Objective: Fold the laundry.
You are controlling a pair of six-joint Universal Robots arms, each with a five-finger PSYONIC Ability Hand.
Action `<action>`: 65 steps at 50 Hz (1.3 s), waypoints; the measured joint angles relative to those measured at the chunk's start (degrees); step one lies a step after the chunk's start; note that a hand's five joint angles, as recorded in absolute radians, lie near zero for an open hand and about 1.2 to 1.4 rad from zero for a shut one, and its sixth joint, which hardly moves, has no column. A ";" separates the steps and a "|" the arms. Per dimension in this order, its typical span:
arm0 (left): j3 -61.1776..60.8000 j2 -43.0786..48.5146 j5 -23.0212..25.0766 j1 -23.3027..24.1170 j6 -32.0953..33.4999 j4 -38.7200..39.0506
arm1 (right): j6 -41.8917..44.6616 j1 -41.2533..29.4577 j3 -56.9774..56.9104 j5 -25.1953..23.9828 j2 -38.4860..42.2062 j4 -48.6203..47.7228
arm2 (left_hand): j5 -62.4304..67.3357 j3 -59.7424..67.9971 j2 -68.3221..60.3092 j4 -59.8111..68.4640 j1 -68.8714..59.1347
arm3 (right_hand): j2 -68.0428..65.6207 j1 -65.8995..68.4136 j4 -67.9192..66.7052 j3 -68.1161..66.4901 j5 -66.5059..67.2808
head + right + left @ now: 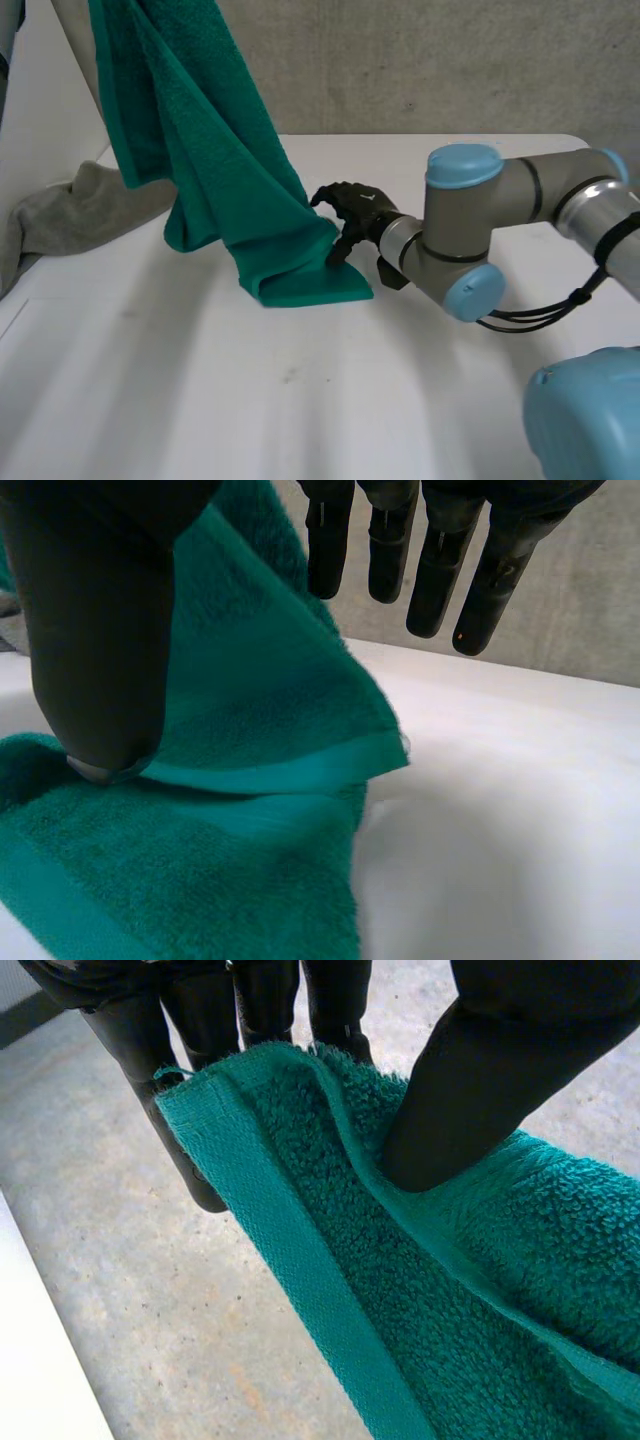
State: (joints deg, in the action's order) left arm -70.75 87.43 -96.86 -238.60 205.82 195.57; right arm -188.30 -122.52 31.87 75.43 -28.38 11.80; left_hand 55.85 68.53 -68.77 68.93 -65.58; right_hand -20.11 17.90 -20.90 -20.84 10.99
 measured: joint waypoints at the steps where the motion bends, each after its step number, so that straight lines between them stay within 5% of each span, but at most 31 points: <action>1: 0.06 -0.26 0.00 0.15 0.01 -0.01 | -0.12 -0.35 -1.21 -0.03 1.04 -0.18 | 0.00 0.00 0.00 0.00 0.00 | 0.00 0.00 0.00 0.00 0.13; 9: 0.52 -0.82 0.00 0.74 0.01 -0.08 | -0.77 -2.04 -5.88 -0.27 5.49 -2.24 | 0.00 0.00 0.00 0.00 0.00 | -1.34 1.12 -1.10 -1.30 1.29; 15: 0.80 -1.29 0.01 0.71 0.03 -0.09 | -3.26 -3.45 -6.94 -1.21 7.00 -2.71 | 0.00 0.00 0.00 0.00 0.00 | -43.18 35.78 -41.60 -42.05 40.27; 24: 1.00 -0.88 -0.08 -0.41 0.22 0.08 | -3.36 -3.21 -6.52 -1.38 2.09 -1.76 | 0.00 0.00 0.00 0.00 0.00 | -47.24 38.43 -47.12 -46.80 45.48; 29: 0.36 0.00 -0.20 -4.98 0.37 -0.22 | 2.93 1.73 -4.65 -1.23 -8.27 3.25 | 0.00 0.00 0.00 0.00 0.00 | -47.24 38.43 -47.13 -46.80 45.48; 34: -0.94 0.64 0.05 -9.95 0.47 -2.70 | 23.78 9.91 -1.92 -0.95 -22.50 17.03 | 0.00 0.00 -0.01 0.00 0.00 | -47.24 38.43 -47.13 -46.80 45.59; 39: -1.74 1.03 0.60 -12.02 0.68 -5.86 | 33.68 13.12 0.25 -0.47 -29.83 23.33 | 0.00 0.00 -0.01 0.00 0.00 | -47.24 38.43 -47.14 -46.80 45.59; 41: -2.76 1.62 1.84 -13.07 1.54 -11.03 | 40.62 16.20 4.00 -0.12 -39.21 27.23 | 0.00 0.00 -0.01 0.00 0.00 | -47.24 38.43 -47.14 -46.80 45.59; 49: -7.72 4.47 4.08 -12.43 6.37 -18.98 | 43.54 18.87 15.15 -0.25 -51.19 27.28 | 0.00 0.00 -0.01 0.00 0.00 | -47.24 38.43 -47.14 -46.80 45.81; 55: -10.50 7.43 4.16 -10.61 7.15 -19.53 | 46.16 18.69 22.15 0.25 -50.47 26.79 | 0.00 0.00 -0.01 0.00 0.00 | -47.24 38.43 -47.15 -46.80 45.81; 65: -13.57 19.67 3.76 -6.13 5.84 -19.01 | 47.94 17.18 31.66 2.23 -35.73 20.81 | 0.00 0.00 -0.01 0.00 0.00 | -47.24 38.43 -47.15 -46.80 45.81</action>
State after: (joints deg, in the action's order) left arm -84.32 107.10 -93.10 -244.72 211.66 176.56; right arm -140.35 -105.34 63.53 77.66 -64.10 32.61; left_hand 55.85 68.53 -68.78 68.94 -65.58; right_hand -67.35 56.33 -68.05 -67.64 56.81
